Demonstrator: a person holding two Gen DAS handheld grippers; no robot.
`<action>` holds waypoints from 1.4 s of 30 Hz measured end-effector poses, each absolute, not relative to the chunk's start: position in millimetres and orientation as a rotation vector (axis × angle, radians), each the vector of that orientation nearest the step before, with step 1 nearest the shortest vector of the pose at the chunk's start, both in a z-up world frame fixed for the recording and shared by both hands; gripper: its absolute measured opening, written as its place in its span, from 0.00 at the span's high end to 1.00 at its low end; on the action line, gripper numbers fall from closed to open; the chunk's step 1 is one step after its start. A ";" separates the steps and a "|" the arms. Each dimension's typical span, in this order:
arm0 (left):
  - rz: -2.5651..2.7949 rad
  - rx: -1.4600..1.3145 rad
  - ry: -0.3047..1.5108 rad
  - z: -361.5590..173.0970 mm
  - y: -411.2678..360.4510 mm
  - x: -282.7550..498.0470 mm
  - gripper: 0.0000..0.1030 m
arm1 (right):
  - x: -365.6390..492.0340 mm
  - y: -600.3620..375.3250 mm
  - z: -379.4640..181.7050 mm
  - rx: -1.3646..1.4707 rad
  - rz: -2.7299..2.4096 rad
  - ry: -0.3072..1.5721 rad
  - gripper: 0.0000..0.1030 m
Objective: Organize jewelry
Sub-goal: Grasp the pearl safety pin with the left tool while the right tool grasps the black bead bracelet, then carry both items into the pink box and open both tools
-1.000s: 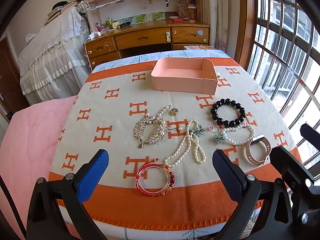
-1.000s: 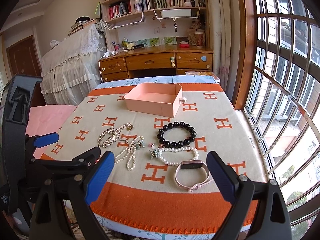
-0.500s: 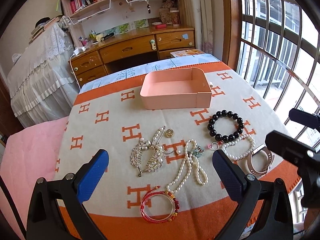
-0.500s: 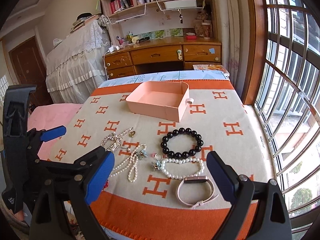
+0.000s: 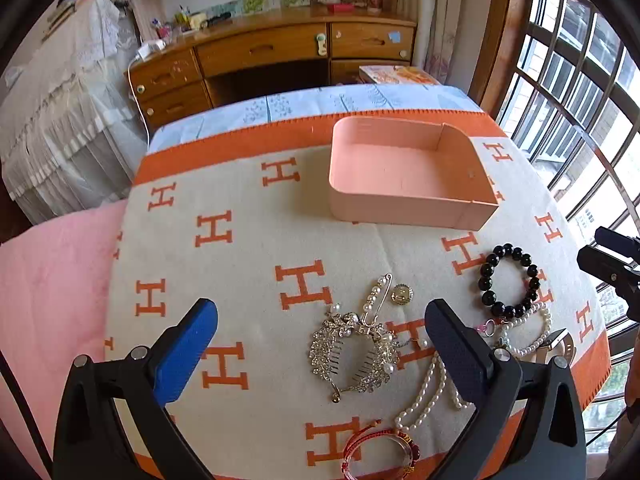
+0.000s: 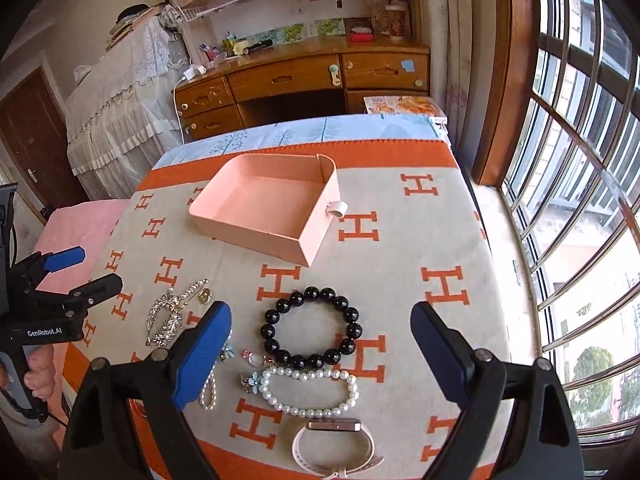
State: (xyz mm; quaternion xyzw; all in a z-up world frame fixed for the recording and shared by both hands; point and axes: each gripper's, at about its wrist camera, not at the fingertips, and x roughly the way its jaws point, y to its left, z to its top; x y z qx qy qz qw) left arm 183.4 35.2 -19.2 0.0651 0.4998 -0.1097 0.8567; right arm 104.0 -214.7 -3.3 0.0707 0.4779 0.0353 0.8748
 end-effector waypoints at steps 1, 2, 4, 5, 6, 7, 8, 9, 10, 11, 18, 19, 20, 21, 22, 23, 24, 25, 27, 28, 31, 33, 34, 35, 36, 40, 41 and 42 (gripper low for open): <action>-0.242 0.121 1.077 -26.8 36.6 189.5 0.01 | 108.9 -218.1 -10.1 0.167 0.074 1.029 0.18; -0.253 0.109 1.104 -33.8 38.0 195.3 0.01 | 114.0 -221.9 -17.0 0.190 0.077 1.057 0.21; -0.272 0.099 1.144 -47.0 36.4 203.3 0.04 | 122.9 -227.9 -31.3 0.230 0.085 1.109 0.26; -0.285 0.099 1.160 -52.5 35.1 207.0 0.06 | 126.8 -230.4 -37.9 0.244 0.086 1.134 0.30; -0.296 0.100 1.175 -57.5 32.7 210.4 0.08 | 130.5 -232.2 -43.9 0.256 0.089 1.154 0.32; -0.307 0.104 1.188 -62.3 29.7 213.9 0.10 | 133.9 -233.8 -49.4 0.265 0.089 1.171 0.34; -0.317 0.109 1.200 -66.5 26.8 216.6 0.11 | 136.9 -235.3 -54.6 0.275 0.089 1.190 0.37; -0.326 0.117 1.212 -70.6 23.6 219.0 0.17 | 139.8 -236.0 -59.1 0.282 0.091 1.200 0.39; -0.338 0.127 1.225 -74.9 20.5 221.7 0.24 | 142.7 -237.1 -62.9 0.290 0.094 1.211 0.43; -0.350 0.136 1.241 -79.0 17.3 223.7 0.28 | 144.6 -237.7 -66.1 0.292 0.093 1.221 0.46; -0.416 0.213 1.308 -102.3 -0.2 231.4 0.65 | 151.1 -228.9 -79.9 0.221 0.097 1.253 0.60; -0.424 0.223 1.315 -104.4 -1.9 231.8 0.71 | 151.6 -227.1 -80.4 0.205 0.100 1.256 0.63; -0.427 0.230 1.321 -106.1 -2.9 232.3 0.73 | 152.0 -226.5 -80.5 0.201 0.105 1.251 0.65; -0.428 0.239 1.327 -107.7 -4.1 233.0 0.81 | 152.9 -227.2 -81.1 0.211 0.111 1.254 0.68; -0.435 0.240 1.334 -108.3 -5.1 233.6 0.83 | 154.0 -229.0 -81.2 0.220 0.112 1.251 0.71; -0.438 0.244 1.339 -108.7 -6.4 234.5 0.84 | 154.7 -230.8 -81.8 0.232 0.112 1.253 0.73; -0.436 0.252 1.340 -109.2 -7.4 234.9 0.84 | 155.4 -232.7 -82.2 0.242 0.111 1.254 0.74; -0.437 0.262 1.343 -106.7 -9.3 235.9 0.84 | 155.9 -234.3 -82.3 0.248 0.110 1.255 0.76; -0.449 0.284 1.346 -107.7 -14.7 237.3 0.84 | 155.8 -235.6 -82.4 0.252 0.111 1.256 0.77; -0.454 0.297 1.344 -107.3 -17.1 237.9 0.84 | 155.6 -234.9 -82.1 0.248 0.110 1.256 0.77; -0.460 0.332 1.338 -105.4 -25.7 238.1 0.84 | 154.1 -235.1 -81.5 0.231 0.108 1.253 0.78; -0.465 0.341 1.341 -106.8 -34.2 237.8 0.86 | 154.4 -233.0 -82.3 0.234 0.120 1.255 0.85; -0.460 0.342 1.338 -106.6 -34.8 238.2 0.92 | 154.2 -232.6 -82.4 0.236 0.120 1.253 0.85; -0.452 0.350 1.343 -107.3 -38.3 239.0 0.95 | 154.2 -232.2 -82.1 0.234 0.116 1.254 0.85; -0.444 0.344 1.338 -105.5 -37.2 237.5 0.95 | 154.2 -230.7 -82.0 0.233 0.115 1.253 0.85; -0.417 0.306 1.319 -98.1 -30.5 235.8 0.95 | 152.6 -229.7 -70.7 0.259 0.124 1.232 0.85; -0.412 0.287 1.309 -91.4 -24.9 233.5 0.95 | 152.0 -229.7 -64.4 0.268 0.130 1.216 0.85; -0.407 0.268 1.297 -84.6 -20.8 233.7 0.95 | 151.3 -229.8 -57.6 0.273 0.136 1.202 0.85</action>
